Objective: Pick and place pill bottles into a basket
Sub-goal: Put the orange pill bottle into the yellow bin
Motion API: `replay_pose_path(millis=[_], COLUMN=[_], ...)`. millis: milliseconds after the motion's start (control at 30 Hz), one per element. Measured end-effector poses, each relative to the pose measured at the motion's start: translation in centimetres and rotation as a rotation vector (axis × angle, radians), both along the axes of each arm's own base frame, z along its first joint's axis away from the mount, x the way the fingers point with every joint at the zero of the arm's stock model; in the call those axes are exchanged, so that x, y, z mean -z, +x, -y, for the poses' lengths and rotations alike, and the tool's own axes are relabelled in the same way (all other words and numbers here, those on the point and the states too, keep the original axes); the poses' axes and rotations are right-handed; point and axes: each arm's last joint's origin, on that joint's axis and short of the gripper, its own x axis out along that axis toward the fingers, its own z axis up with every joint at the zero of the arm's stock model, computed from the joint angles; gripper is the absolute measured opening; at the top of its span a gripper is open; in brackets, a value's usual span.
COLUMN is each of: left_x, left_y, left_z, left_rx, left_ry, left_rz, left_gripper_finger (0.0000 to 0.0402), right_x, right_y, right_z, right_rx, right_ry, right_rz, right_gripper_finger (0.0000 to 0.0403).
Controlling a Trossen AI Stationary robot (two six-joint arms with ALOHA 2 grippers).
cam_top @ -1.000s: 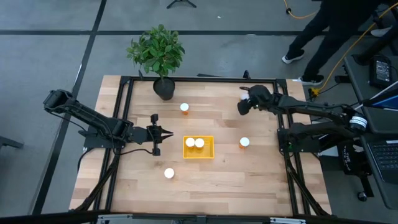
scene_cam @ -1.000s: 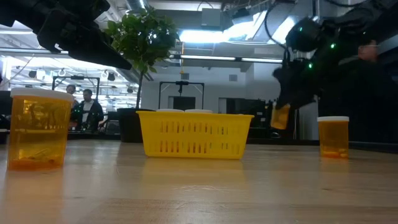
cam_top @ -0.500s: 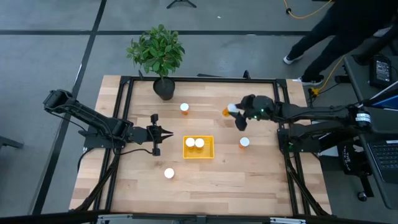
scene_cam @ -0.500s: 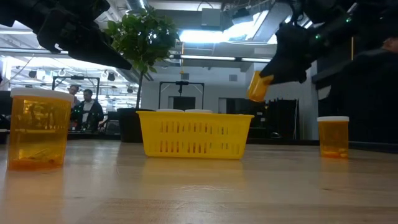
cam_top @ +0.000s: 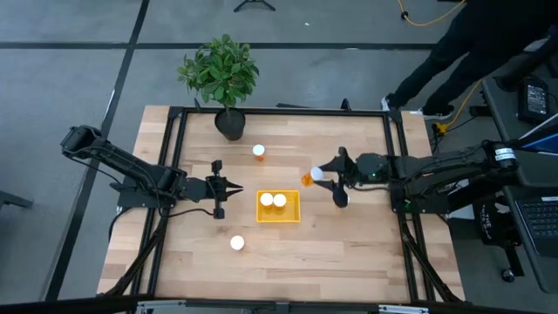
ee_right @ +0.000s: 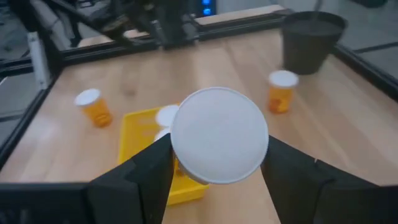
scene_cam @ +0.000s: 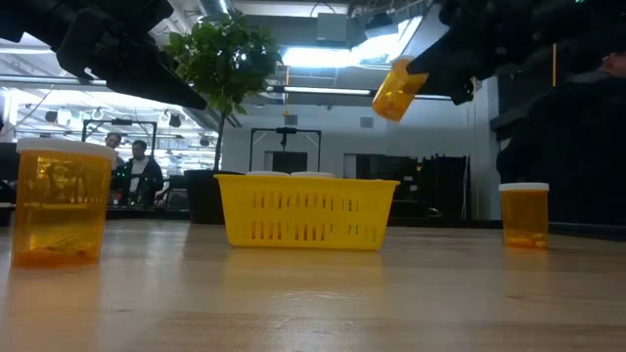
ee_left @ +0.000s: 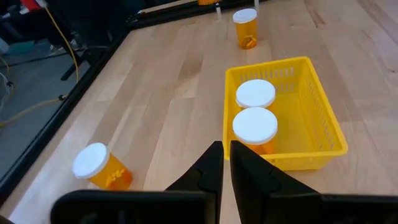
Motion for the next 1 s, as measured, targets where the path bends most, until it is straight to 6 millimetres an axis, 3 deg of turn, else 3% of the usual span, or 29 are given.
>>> replay_pose_path(millis=[233, 467, 633, 1000], left_x=[0.0, 0.0, 0.0, 0.0], left_y=[0.0, 0.0, 0.0, 0.0], left_z=[0.0, 0.0, 0.0, 0.0], left_rx=[-0.022, -0.027, -0.031, -0.036], left_ry=[-0.048, -0.057, -0.066, -0.077], left_rz=[0.013, 0.014, 0.017, 0.020], left_gripper_finger=[0.0023, 0.0021, 0.0021, 0.0020], right_x=[0.4, -0.4, 0.1, 1.7], right_y=[0.8, 3.1, 4.5, 7.7], right_z=[-2.0, -3.8, -4.1, -4.8], right_rx=[-0.080, -0.137, -0.095, -0.108], right_ry=[0.000, -0.063, -0.077, -0.112], right_rz=[-0.010, -0.078, -0.198, -0.274], right_gripper_finger=[0.0224, 0.0224, 0.0224, 0.0224])
